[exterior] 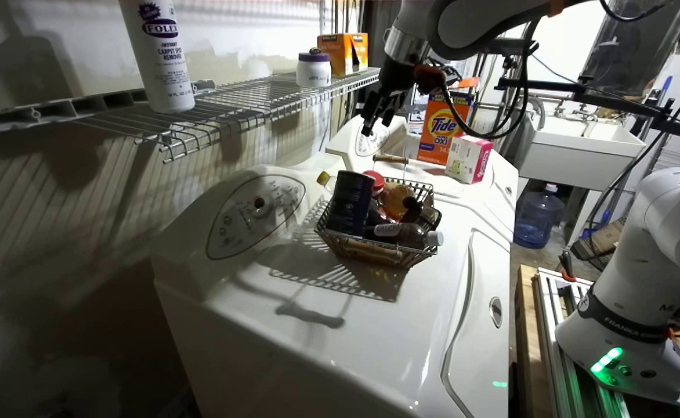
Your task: Move the red bottle on the top rack and place it in the products basket on the laundry machine
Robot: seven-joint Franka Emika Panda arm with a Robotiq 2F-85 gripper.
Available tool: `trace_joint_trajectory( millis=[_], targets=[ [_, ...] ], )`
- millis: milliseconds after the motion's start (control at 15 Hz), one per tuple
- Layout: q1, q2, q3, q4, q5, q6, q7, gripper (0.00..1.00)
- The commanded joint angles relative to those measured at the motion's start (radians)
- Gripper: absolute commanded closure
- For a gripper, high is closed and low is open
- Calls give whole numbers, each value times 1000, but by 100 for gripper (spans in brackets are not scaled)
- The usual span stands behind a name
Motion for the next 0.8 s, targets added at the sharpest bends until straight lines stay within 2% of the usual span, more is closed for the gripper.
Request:
trace_joint_trajectory(
  millis=[0, 400, 533, 600, 733],
  targets=[
    [4, -19, 27, 67, -25, -161, 22, 0],
    [12, -12, 39, 137, -19, -307, 9, 0],
    [17, -12, 39, 149, -12, -328, 1, 0],
    [15, -18, 31, 120, -3, -285, 0, 0],
    [18, -18, 32, 128, -3, -299, 0, 0]
  ],
)
